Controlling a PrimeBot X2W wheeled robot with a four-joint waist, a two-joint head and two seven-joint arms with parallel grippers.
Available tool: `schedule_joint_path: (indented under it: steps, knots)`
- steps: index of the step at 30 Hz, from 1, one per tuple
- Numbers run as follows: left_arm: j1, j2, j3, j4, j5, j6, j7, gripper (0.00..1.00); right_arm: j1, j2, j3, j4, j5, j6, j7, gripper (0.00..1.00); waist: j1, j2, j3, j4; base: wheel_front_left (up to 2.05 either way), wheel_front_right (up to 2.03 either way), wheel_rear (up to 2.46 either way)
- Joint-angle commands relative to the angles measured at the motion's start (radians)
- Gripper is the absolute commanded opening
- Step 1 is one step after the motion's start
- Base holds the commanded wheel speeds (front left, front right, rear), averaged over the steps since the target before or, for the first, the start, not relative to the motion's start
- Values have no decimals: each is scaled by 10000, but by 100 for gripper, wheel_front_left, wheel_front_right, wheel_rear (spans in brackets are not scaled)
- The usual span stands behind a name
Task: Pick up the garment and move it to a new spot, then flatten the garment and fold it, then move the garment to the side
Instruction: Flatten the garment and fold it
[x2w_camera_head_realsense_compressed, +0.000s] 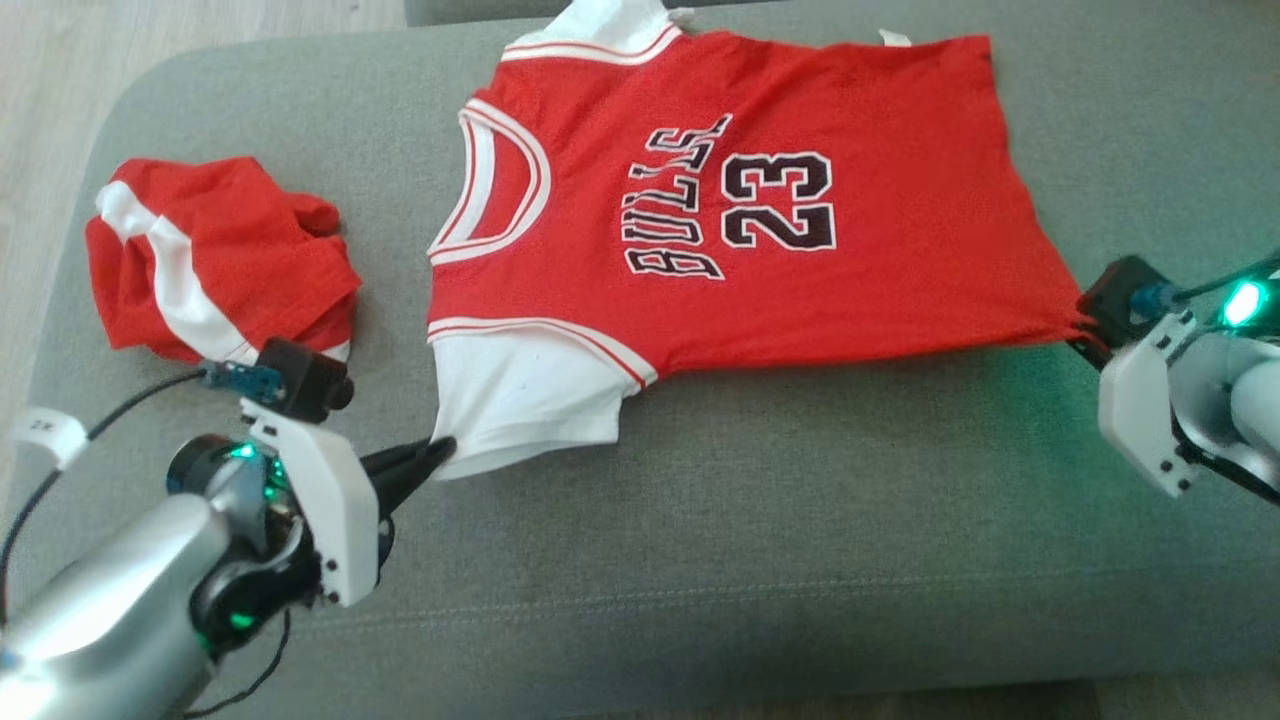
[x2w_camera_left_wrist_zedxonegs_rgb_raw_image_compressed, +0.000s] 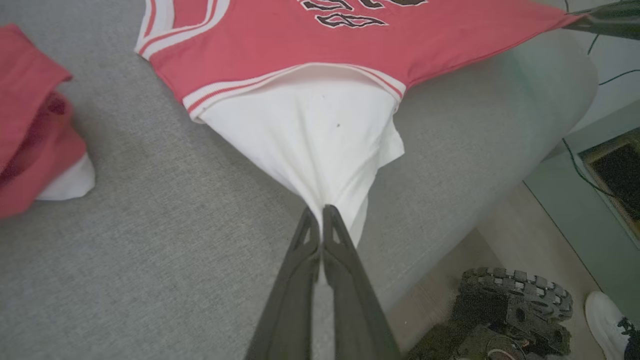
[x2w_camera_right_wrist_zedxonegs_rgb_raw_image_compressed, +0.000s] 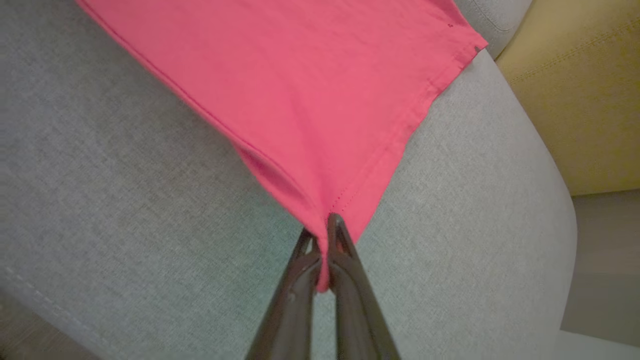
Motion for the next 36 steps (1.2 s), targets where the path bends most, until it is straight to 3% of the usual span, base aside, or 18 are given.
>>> schedule_joint_path:
  steps: [1, 12, 26, 30, 36]
  knots:
    - [-355, 580, 444, -384, -151, 13, 78, 0, 168, -422, -85, -165, -51, -6, 91, 0, 1, -1, -30, -11, 0, 0, 0]
    - [204, 1786, 29, -2290, -1905, 12, 1061, 0, 836, -1376, -83, -2042, 85, -6, 1046, 0, 1, -1, -453, -181, 0, 0, 0]
    - [887, 2772, -594, -3439, -2794, 12, 1662, 0, 2134, -3102, -83, -5304, 1049, -6, 3131, 0, 1, -1, -953, -349, 0, 0, 0]
    - [771, 2801, -269, -3579, -2952, 12, 1240, 0, 1807, -3308, -82, -5430, 1232, -6, 3059, 0, 1, -1, -819, -400, 0, 0, 0]
    - [329, 2684, 207, -3603, -3106, 12, 825, 0, 1376, -3061, -82, -5181, 1249, -6, 2877, 0, 1, -1, -429, -422, 0, 0, 0]
